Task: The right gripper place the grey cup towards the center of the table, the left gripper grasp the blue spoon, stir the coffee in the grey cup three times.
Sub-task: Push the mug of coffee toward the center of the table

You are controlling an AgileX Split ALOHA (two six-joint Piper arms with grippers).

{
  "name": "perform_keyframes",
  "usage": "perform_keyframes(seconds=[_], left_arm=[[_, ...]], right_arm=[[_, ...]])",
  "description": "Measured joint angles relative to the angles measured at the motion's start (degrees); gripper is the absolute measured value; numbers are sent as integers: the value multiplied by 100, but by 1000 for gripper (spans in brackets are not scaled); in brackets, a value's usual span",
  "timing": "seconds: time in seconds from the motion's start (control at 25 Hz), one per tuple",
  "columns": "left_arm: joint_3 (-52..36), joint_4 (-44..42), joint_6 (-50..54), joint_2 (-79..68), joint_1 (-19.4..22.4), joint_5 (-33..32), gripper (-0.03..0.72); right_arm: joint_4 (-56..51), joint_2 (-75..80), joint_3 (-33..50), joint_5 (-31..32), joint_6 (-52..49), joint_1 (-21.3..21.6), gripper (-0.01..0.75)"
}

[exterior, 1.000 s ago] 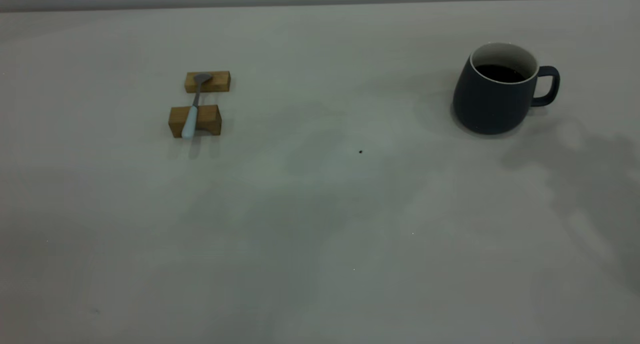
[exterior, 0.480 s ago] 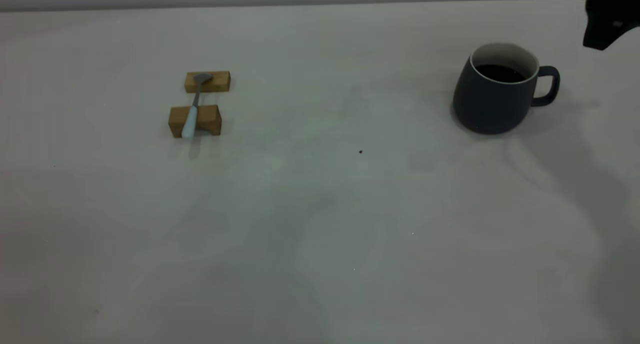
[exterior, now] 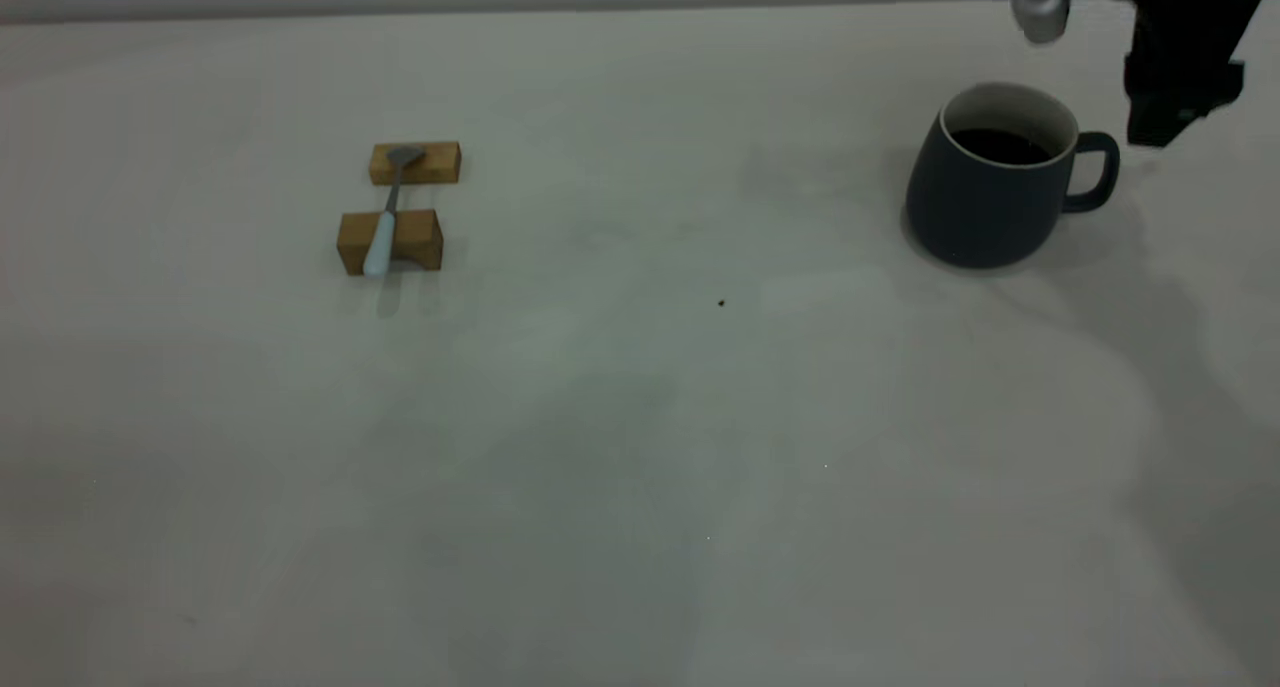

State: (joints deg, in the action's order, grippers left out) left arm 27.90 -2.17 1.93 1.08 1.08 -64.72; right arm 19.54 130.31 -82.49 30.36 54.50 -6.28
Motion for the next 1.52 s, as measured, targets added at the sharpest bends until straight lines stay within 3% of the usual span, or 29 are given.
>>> perform_keyframes(seconds=[0.6, 0.76, 0.88, 1.0, 1.24, 1.52], left_arm=[[0, 0, 0, 0, 0, 0, 560], [0, 0, 0, 0, 0, 0, 560], [0, 0, 0, 0, 0, 0, 560], [0, 0, 0, 0, 0, 0, 560], [0, 0, 0, 0, 0, 0, 560], [0, 0, 0, 0, 0, 0, 560]], right_arm=[[-778, 355, -38, -291, 1023, -57, 657], [-800, 373, -38, -282, 1029, -196, 550], [-828, 373, -38, -266, 1023, -314, 392], [-956, 373, -38, -247, 957, -433, 183], [-995, 373, -43, -191, 396, -835, 172], [-995, 373, -43, -240, -429, -1729, 172]])
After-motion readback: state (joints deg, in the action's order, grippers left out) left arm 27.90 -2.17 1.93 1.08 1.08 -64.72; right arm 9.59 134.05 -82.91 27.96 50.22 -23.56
